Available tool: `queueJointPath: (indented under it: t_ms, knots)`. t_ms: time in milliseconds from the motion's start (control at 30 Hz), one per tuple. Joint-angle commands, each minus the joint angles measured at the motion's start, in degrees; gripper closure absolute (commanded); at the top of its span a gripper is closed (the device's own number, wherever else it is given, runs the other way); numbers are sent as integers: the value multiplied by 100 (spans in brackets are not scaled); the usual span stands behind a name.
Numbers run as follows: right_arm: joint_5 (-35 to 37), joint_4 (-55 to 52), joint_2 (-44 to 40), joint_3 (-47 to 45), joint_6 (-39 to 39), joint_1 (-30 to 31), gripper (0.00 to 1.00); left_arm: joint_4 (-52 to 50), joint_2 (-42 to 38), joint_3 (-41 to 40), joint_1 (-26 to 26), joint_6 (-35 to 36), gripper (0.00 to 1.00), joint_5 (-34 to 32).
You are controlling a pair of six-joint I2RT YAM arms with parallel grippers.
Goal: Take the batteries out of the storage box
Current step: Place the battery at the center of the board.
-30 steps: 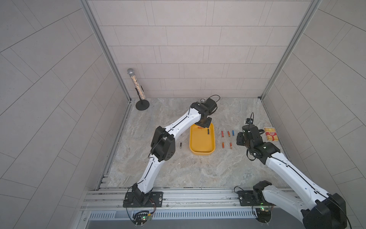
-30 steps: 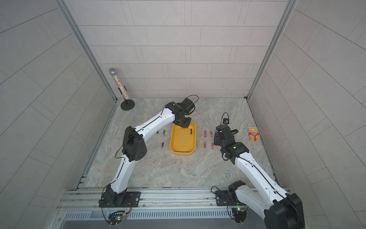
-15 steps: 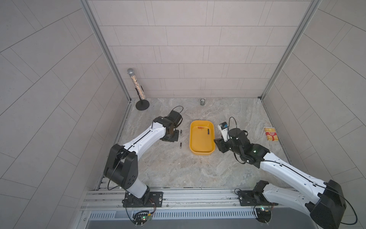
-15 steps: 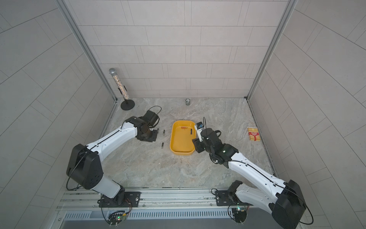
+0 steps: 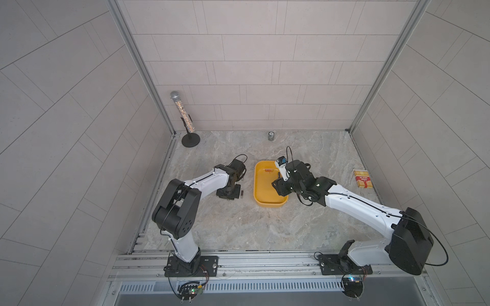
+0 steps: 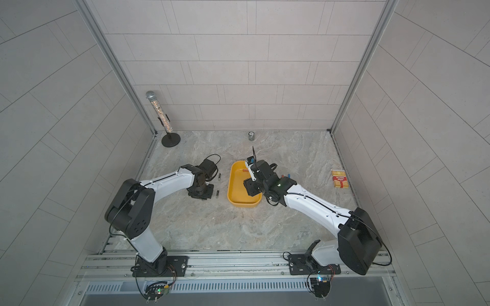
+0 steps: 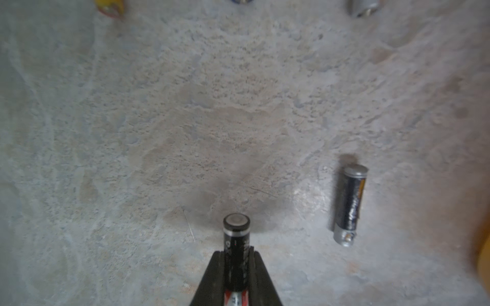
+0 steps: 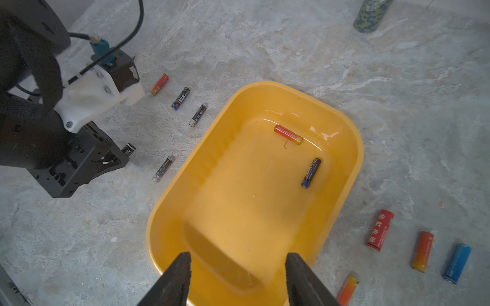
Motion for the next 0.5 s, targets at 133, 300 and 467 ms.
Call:
queueJointPath:
  t_ms: [133,300,467]
  knots:
    - [633,-341,-14,-108,90,-2,39,210,349,182,33,16,96,-48]
    - [677,-397,85,-95,102,-11,39,246,490,277,31,-4,94,17]
    - [706,-397,171,-49,147,-26,39,231,494,341,31,-29,88,-8]
